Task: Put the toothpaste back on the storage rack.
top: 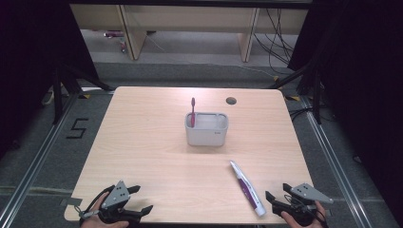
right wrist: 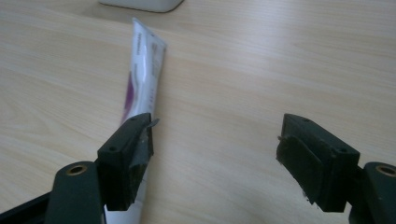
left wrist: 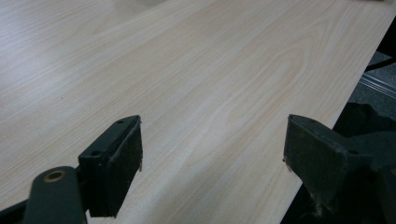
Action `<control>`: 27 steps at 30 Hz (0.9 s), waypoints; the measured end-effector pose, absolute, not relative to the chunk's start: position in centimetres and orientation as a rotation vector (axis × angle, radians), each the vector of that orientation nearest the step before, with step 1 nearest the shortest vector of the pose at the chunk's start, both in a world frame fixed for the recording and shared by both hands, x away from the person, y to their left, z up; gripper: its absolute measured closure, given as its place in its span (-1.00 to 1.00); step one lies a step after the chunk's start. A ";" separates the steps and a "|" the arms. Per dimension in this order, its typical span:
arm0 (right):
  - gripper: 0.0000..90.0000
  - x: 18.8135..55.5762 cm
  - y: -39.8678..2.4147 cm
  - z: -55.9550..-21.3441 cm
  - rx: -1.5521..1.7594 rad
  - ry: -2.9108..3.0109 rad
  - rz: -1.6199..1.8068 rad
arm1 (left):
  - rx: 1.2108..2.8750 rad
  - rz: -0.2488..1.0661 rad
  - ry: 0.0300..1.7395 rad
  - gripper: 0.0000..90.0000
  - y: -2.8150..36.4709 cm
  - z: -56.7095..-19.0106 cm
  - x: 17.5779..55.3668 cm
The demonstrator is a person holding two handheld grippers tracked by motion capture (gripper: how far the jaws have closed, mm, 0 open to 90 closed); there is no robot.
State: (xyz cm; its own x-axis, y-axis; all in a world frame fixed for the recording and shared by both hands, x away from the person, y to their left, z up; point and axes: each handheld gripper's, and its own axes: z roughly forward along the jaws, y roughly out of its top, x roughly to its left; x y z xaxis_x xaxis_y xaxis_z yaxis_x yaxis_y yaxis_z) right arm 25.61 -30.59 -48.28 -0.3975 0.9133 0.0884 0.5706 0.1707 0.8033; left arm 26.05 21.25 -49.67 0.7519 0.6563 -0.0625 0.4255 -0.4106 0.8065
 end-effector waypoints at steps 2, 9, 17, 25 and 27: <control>-0.42 25.9 -30.1 -48.0 1.373 2.056 1.107 | 2.068 0.339 0.797 -0.57 21.2 -49.9 26.1; -0.53 26.7 -27.9 -46.4 1.314 2.177 1.076 | 2.104 0.342 0.773 -0.57 21.3 -49.9 26.0; -0.65 27.4 -24.8 -44.8 1.207 2.345 0.923 | 2.070 0.333 0.790 -0.57 21.6 -49.6 25.9; -0.30 29.6 -23.2 -44.9 1.181 2.476 0.747 | 2.084 0.333 0.777 -0.57 21.6 -49.7 25.9; -0.25 30.2 -23.1 -45.2 1.199 2.496 0.703 | 2.095 0.348 0.771 -0.57 21.6 -49.6 25.9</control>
State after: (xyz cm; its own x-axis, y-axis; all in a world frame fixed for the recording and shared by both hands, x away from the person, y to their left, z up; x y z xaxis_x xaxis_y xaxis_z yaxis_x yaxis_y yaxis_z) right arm 30.17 -23.08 -45.17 -0.6149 0.7875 -0.0428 0.6493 0.5363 0.5393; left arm 25.89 21.62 -49.61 0.7709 0.6363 -0.0301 0.3987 -0.4451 0.8018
